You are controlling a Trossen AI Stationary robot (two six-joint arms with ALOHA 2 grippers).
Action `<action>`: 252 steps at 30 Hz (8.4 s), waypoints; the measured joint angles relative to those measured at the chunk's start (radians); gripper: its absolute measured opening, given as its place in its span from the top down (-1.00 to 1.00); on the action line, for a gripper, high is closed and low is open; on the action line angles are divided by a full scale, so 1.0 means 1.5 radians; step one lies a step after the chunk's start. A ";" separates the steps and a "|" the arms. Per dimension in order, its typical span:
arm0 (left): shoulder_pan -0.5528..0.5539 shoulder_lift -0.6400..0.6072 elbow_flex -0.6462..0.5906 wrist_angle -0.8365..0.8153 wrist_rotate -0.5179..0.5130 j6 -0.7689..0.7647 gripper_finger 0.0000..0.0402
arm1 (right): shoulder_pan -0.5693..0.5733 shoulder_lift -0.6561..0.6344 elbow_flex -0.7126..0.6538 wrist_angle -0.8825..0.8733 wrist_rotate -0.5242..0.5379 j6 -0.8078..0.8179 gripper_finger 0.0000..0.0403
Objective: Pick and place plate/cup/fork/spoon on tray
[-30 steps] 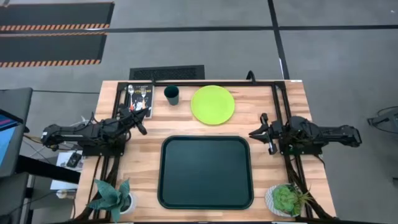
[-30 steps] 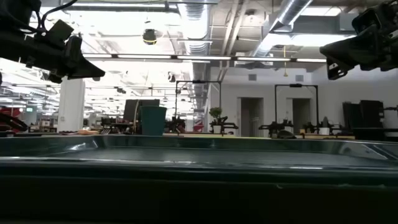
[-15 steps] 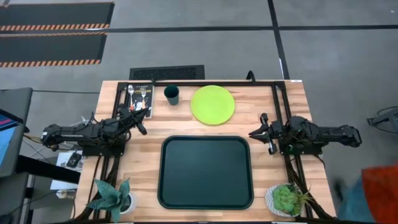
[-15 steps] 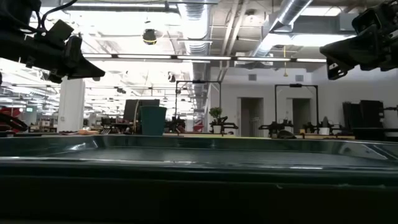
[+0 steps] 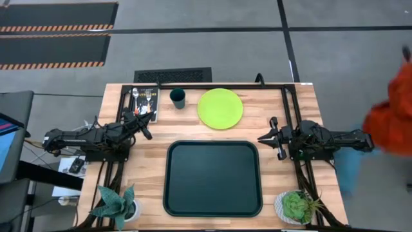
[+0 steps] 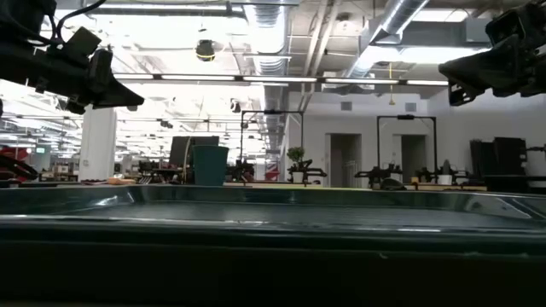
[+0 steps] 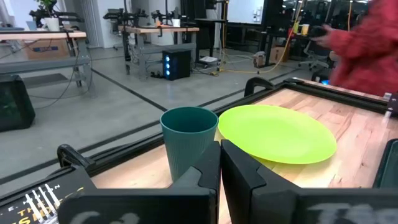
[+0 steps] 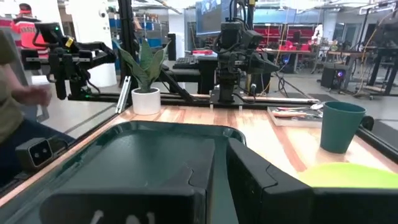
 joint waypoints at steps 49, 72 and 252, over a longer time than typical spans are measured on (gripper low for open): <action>0.001 0.000 0.019 0.015 -0.022 -0.297 0.94 | -0.001 0.133 0.074 0.481 0.220 0.247 0.64; 0.000 0.069 0.323 -0.067 0.149 -0.207 -0.50 | -0.111 0.636 0.728 -0.243 0.501 0.194 -0.24; 0.001 0.186 0.480 -0.365 -0.053 -0.374 -0.41 | -0.037 1.040 0.705 -0.075 0.074 0.560 -0.11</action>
